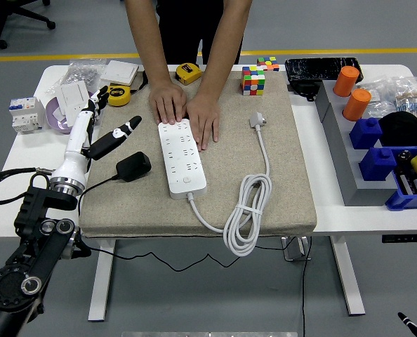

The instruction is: Pick up the plug,place it near the board,insert it into the board,press the button

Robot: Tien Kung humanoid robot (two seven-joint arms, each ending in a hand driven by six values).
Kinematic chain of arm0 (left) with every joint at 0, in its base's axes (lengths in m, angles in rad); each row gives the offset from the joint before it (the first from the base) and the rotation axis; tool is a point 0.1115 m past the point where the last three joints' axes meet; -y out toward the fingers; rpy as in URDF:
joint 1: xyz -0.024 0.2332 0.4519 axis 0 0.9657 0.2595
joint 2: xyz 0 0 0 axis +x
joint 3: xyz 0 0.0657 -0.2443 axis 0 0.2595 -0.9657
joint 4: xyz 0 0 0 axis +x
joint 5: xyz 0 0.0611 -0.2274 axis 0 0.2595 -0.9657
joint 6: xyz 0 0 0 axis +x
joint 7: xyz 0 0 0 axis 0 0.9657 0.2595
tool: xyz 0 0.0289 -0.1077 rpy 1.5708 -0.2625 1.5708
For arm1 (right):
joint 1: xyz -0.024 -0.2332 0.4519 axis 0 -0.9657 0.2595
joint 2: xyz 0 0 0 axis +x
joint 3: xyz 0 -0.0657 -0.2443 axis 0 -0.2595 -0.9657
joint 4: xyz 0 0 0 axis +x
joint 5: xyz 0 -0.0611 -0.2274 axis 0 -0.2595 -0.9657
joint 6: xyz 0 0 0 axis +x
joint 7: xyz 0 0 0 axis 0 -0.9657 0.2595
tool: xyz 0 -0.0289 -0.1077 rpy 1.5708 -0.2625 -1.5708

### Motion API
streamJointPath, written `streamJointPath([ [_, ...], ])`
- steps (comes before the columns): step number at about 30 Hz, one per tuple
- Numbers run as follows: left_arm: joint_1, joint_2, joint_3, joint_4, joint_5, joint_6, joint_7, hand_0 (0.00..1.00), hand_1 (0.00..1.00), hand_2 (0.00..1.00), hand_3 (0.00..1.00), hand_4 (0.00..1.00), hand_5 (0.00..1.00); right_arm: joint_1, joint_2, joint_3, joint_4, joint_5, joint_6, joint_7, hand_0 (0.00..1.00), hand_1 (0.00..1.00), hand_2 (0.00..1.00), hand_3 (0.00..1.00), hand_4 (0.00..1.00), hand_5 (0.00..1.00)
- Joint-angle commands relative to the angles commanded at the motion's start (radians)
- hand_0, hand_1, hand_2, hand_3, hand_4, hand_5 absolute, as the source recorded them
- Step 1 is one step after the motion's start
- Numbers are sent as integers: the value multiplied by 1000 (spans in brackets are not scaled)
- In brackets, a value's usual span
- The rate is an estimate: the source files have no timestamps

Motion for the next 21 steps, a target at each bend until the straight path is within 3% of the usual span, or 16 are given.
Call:
streamJointPath([
  [2, -4, 0, 9, 9, 2, 1, 0, 972, 998, 993, 945, 998, 401, -1, 1, -1, 0, 1, 0, 0, 956, 907, 864, 883, 998, 998],
  [3, -13, 0, 27, 30, 8, 5, 1, 945, 981, 937, 894, 998, 165, -1, 1, -1, 0, 1, 0, 0, 957, 906, 863, 881, 998, 998],
  [9, -64, 0, 91, 151, 93, 37, 30, 945, 981, 937, 894, 998, 165, -1, 0, -5, 0, 6, 0, -1, 957, 906, 863, 881, 998, 998],
  [10, -73, 0, 97, 177, 97, 37, 32, 936, 965, 922, 866, 998, 31, -1, 0, -4, 0, 6, -1, -1, 956, 905, 861, 879, 998, 998],
  [16, -108, 0, 98, 292, 149, 53, 31, 930, 958, 912, 851, 998, 2, -2, 2, 0, 0, 2, -2, -2, 956, 903, 860, 878, 998, 998],
  [21, -122, 0, 102, 312, 175, 55, 35, 930, 958, 912, 851, 998, 2, -2, 3, 10, 0, -8, -4, -4, 956, 903, 860, 878, 998, 998],
])
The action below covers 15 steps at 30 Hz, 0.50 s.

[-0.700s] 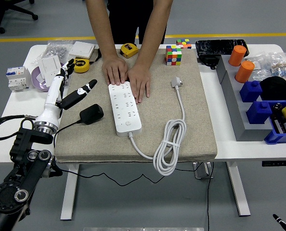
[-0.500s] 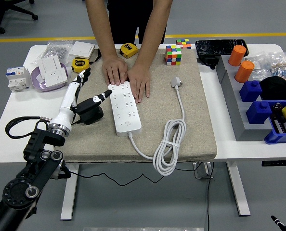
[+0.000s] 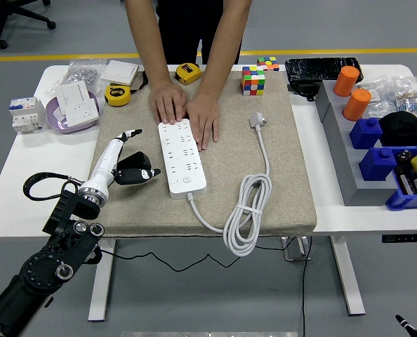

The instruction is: Pick up the plug,place it near the board,insert it into the board,press the button

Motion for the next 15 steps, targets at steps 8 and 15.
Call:
streamJointPath([
  [8, -4, 0, -16, 15, 38, 9, 3, 709, 718, 635, 563, 998, 2, 4, 0, 9, 0, -3, -1, 0, 956, 902, 859, 878, 998, 998],
  [15, 0, 0, -23, 20, 101, 6, 12, 604, 613, 533, 524, 958, 2, 7, 0, 3, 0, 4, -3, 2, 956, 902, 859, 879, 998, 998],
])
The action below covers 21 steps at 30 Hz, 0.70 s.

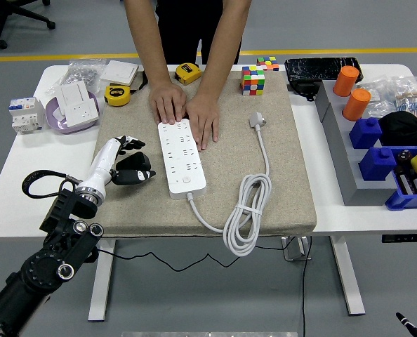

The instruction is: Pick up the plug,place it near the board,insert it into the board,press the button

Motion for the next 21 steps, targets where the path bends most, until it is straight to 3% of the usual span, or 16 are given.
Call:
streamJointPath([
  [3, 1, 0, -2, 3, 26, 2, 3, 604, 613, 533, 524, 958, 2, 2, 0, -3, 0, 3, -1, 2, 956, 902, 859, 879, 998, 998],
  [4, 2, 0, -3, 4, 27, 3, 2, 519, 512, 500, 516, 866, 2, 2, 0, -3, 0, 3, -1, 2, 956, 902, 859, 878, 998, 998],
  [21, -7, 0, -19, 25, 63, 25, -3, 462, 470, 471, 507, 778, 2, 0, -2, -1, 0, -4, 1, 1, 955, 902, 859, 878, 998, 998],
])
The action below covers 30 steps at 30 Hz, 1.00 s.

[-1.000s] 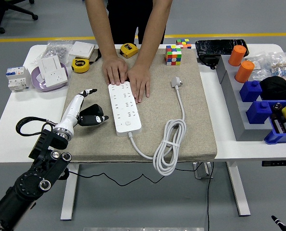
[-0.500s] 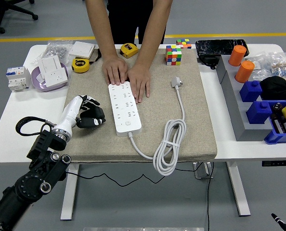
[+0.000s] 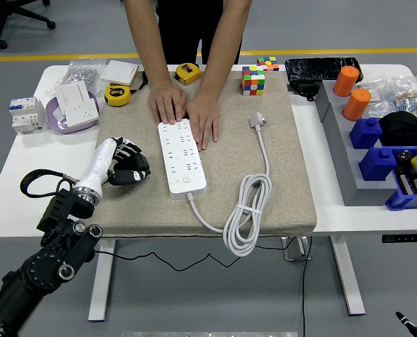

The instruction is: Pick up the plug,place it near the board,insert it into the board,press the button

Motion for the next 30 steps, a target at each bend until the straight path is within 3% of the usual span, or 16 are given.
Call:
streamJointPath([
  [14, -21, 0, 32, -37, 12, -9, 10, 430, 431, 421, 491, 749, 2, 0, -2, 0, 0, 1, -1, 0, 955, 902, 861, 878, 998, 998],
  [21, -91, 0, 98, -23, 8, -20, 17, 429, 430, 419, 485, 745, 2, 4, -3, -3, 0, 4, -1, 0, 955, 902, 861, 878, 998, 998],
  [30, -193, 0, 191, 35, 30, -22, 21, 430, 428, 420, 485, 743, 2, 8, -5, -7, 0, 5, 0, -1, 954, 902, 861, 878, 998, 998],
])
